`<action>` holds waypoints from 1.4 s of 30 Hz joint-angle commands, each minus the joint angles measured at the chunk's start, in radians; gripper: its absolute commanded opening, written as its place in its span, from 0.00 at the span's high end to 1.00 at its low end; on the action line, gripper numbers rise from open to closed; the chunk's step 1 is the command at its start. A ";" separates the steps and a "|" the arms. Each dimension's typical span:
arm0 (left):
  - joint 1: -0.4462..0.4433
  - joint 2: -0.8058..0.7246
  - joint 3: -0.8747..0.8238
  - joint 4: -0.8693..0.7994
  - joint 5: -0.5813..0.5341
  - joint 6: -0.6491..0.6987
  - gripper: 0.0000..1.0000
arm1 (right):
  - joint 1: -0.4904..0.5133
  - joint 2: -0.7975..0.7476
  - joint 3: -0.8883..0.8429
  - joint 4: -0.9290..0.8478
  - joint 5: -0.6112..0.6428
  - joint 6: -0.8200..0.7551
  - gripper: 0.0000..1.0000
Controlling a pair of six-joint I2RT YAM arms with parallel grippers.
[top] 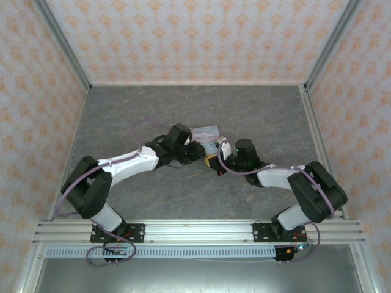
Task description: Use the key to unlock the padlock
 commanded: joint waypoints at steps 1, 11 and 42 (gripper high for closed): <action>-0.028 -0.029 0.023 -0.004 0.071 0.012 0.86 | -0.019 -0.007 0.071 0.135 -0.032 -0.008 1.00; -0.035 0.014 0.014 -0.005 0.052 0.029 0.86 | -0.025 0.006 0.114 0.136 -0.051 0.006 1.00; -0.033 0.025 -0.054 0.046 -0.081 0.047 0.34 | -0.019 0.206 -0.031 0.285 -0.028 0.189 1.00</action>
